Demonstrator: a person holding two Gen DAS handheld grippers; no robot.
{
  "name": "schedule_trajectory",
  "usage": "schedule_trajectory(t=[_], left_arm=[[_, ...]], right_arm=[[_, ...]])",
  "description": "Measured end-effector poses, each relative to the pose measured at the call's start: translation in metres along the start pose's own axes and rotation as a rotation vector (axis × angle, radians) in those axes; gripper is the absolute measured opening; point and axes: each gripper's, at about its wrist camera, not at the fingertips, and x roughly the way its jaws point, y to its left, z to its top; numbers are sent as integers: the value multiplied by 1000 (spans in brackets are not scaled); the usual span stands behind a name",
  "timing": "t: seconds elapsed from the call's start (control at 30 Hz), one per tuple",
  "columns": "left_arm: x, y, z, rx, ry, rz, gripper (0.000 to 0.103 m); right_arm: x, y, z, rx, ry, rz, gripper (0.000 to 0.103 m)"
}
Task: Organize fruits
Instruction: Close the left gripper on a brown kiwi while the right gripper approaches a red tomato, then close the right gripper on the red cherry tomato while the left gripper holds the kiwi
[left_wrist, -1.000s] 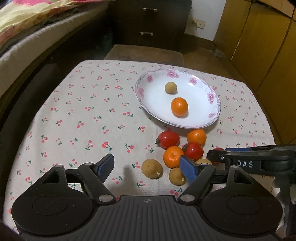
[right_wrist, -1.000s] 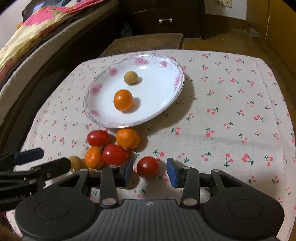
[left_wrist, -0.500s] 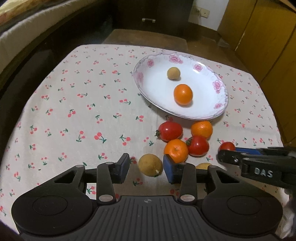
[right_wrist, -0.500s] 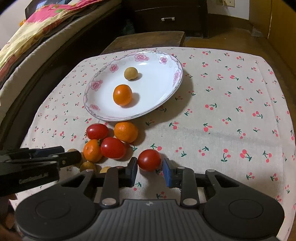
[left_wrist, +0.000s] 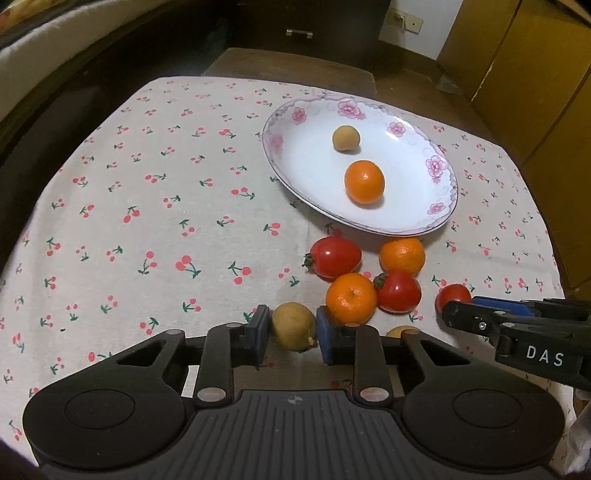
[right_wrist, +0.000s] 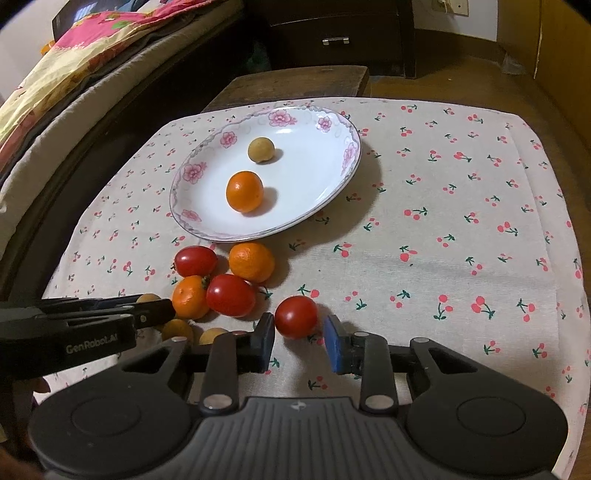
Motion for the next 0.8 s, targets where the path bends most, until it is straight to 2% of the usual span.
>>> schedule_trajectory(t=[0.3, 0.53, 0.8], left_arm=[[-8, 0, -9, 21, 5, -13, 35], [-9, 0, -13, 51, 4, 9, 36], [-2, -4, -11, 55, 1, 9, 46]], right_arm=[[-2, 2, -1, -9, 7, 4, 31], [1, -1, -4, -4, 28, 11, 31], [5, 1, -3, -14, 31, 12, 31]])
